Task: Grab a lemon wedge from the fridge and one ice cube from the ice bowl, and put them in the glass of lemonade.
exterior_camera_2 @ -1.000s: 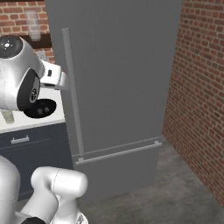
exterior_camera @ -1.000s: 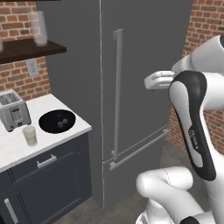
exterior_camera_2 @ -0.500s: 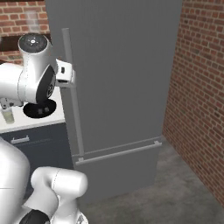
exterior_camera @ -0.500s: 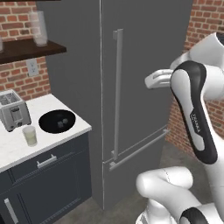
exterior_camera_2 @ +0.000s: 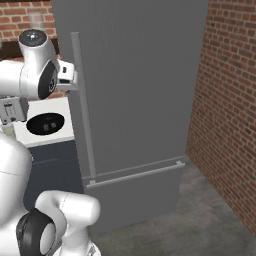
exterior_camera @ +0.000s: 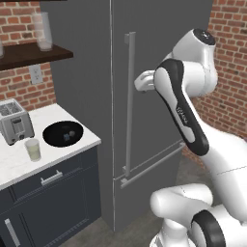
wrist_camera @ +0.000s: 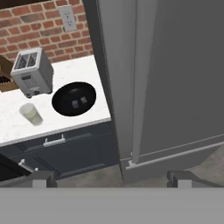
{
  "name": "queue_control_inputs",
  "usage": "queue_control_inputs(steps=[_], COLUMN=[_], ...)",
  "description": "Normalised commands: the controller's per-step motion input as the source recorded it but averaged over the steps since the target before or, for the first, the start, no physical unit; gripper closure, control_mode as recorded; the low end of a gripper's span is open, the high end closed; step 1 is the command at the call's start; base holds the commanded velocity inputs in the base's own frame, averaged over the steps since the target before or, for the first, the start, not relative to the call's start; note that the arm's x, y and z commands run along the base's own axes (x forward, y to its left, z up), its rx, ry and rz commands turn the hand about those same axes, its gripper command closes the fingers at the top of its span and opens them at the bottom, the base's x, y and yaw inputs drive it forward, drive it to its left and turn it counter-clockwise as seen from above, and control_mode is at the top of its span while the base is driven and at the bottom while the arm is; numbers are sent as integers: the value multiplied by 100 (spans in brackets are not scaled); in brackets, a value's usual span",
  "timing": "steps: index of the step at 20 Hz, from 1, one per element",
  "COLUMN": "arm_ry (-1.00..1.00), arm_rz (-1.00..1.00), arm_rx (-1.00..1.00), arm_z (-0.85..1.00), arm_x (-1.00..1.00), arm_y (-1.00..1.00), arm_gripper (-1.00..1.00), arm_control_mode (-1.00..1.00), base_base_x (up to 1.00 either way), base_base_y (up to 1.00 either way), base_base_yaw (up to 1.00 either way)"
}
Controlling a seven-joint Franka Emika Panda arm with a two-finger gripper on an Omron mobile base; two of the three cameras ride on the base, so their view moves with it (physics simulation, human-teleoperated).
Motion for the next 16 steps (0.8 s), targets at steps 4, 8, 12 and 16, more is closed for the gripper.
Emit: queue_control_inputs(steps=[4, 8, 12, 16], arm_ry=[0, 0, 3, 0], arm_rz=[0, 0, 0, 0], arm_rx=[0, 0, 0, 0], arm_z=[-34, -36, -11, -9], arm_x=[60, 58, 42, 46], arm_y=[0, -7, -13, -16], arm_gripper=[-100, -100, -100, -100], arm_control_mode=[-100, -100, -100, -100], base_base_x=[0, 0, 0, 0], base_base_y=[0, 0, 0, 0], base_base_yaw=[0, 0, 0, 0])
